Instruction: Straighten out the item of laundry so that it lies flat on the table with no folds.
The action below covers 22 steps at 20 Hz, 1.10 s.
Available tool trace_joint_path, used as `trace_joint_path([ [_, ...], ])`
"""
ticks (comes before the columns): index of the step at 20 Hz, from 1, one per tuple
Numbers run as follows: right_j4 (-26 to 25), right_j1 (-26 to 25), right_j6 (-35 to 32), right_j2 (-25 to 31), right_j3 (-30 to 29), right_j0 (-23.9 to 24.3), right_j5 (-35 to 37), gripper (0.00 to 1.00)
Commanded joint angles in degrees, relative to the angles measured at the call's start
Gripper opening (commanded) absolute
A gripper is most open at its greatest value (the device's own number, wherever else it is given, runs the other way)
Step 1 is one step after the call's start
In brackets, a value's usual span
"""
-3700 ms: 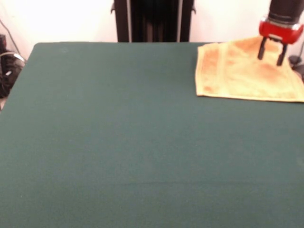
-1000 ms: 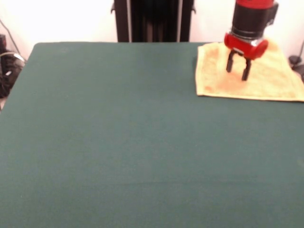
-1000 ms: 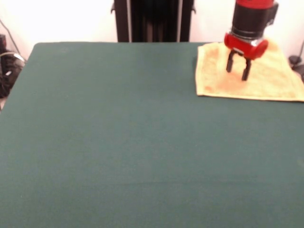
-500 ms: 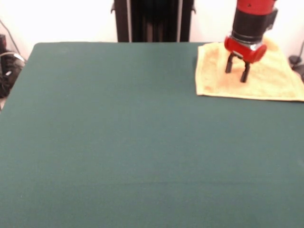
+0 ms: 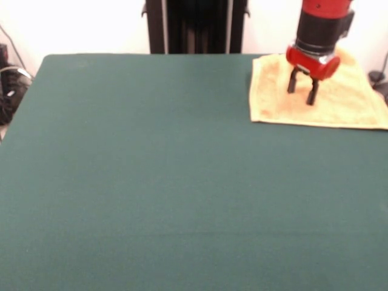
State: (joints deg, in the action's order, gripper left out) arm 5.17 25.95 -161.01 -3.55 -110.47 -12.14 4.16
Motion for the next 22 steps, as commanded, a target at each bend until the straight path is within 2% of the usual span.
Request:
trace_joint_path([
  [1, -1.1, 4.43, 0.14, 1.8, -0.92, 1.37, 9.9, 1.0],
  [3, -1.82, 7.12, 1.14, 2.26, -1.52, 2.54, 11.9, 1.0],
  [5, -2.83, 7.49, 1.83, 2.87, -1.67, 4.05, 11.39, 1.0],
  [12, -9.93, 5.01, 4.84, 5.58, -2.34, 12.8, 6.05, 1.0],
  [14, -11.32, 4.3, 4.32, 6.18, -2.55, 13.93, 4.95, 1.0],
  [18, -13.27, -0.72, 1.08, 6.24, -2.15, 14.4, 0.78, 1.0],
  [22, -17.21, -6.57, 1.49, 5.8, -1.28, 14.4, -2.08, 1.0],
])
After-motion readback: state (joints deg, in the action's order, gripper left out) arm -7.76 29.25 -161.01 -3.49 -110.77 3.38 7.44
